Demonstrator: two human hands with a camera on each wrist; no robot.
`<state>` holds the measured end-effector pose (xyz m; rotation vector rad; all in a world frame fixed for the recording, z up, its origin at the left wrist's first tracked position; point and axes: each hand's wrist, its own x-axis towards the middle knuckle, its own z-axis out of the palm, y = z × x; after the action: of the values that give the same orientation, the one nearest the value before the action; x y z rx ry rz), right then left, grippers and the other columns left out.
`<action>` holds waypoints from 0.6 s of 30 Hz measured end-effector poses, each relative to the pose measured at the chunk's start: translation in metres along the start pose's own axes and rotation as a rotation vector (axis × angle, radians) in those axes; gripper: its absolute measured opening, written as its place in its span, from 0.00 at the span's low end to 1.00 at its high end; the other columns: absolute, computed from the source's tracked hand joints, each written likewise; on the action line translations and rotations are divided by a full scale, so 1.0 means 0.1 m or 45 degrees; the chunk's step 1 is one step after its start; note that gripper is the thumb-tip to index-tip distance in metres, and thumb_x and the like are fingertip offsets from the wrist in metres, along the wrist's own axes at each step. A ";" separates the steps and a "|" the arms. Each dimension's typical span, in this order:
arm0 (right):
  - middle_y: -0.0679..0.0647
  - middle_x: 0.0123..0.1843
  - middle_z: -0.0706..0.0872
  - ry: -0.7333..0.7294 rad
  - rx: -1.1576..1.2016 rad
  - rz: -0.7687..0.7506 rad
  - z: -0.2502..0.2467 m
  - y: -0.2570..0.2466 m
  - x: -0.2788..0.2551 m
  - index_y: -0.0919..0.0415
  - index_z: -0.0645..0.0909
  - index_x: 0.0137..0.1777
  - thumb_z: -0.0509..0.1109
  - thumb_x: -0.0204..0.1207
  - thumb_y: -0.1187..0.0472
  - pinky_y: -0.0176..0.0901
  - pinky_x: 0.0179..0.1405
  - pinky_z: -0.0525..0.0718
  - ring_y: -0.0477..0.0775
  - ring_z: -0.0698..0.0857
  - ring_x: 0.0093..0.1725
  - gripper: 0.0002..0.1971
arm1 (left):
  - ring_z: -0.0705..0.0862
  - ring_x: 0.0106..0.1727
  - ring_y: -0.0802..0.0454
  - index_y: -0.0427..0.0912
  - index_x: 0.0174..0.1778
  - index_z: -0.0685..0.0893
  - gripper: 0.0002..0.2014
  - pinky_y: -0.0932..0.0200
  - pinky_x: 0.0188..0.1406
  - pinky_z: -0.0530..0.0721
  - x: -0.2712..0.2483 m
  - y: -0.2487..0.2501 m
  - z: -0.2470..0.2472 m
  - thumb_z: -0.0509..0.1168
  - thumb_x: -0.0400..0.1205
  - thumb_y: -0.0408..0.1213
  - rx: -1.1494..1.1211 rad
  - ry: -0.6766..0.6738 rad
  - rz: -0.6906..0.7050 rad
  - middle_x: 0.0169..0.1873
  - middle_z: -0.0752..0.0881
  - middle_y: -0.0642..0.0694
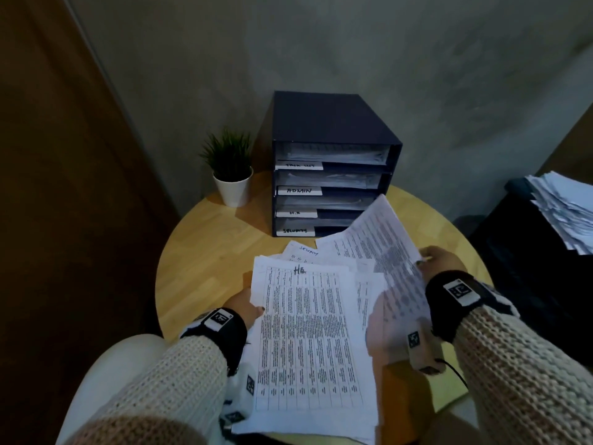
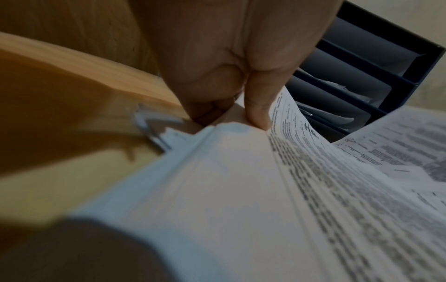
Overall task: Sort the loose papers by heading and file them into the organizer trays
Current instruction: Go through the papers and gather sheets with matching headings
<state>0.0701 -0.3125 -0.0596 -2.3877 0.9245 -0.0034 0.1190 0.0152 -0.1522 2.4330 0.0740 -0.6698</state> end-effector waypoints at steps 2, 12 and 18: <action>0.62 0.57 0.88 0.059 0.134 -0.110 -0.12 -0.09 -0.02 0.57 0.82 0.63 0.62 0.82 0.64 0.45 0.51 0.80 0.63 0.84 0.50 0.13 | 0.78 0.68 0.44 0.43 0.76 0.68 0.24 0.58 0.64 0.75 0.00 0.02 -0.03 0.62 0.84 0.38 0.012 0.018 -0.018 0.71 0.77 0.42; 0.59 0.58 0.88 0.302 0.306 -0.508 -0.61 -0.72 -0.57 0.56 0.85 0.62 0.64 0.81 0.64 0.39 0.52 0.75 0.59 0.86 0.58 0.13 | 0.78 0.61 0.40 0.38 0.74 0.69 0.19 0.54 0.65 0.74 -0.13 0.02 -0.26 0.54 0.87 0.35 -0.035 0.225 -0.073 0.68 0.77 0.35; 0.54 0.50 0.84 0.131 0.853 -0.489 -0.63 -0.79 -0.68 0.67 0.83 0.63 0.66 0.78 0.72 0.22 0.36 0.78 0.31 0.83 0.32 0.14 | 0.74 0.72 0.38 0.33 0.76 0.67 0.21 0.55 0.67 0.72 -0.13 -0.02 -0.25 0.56 0.86 0.33 -0.203 0.278 -0.151 0.73 0.74 0.35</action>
<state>0.0549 -0.2557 0.0465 -1.8966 0.3961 -0.5055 0.1188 0.0324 -0.1295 2.3510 0.3487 -0.4290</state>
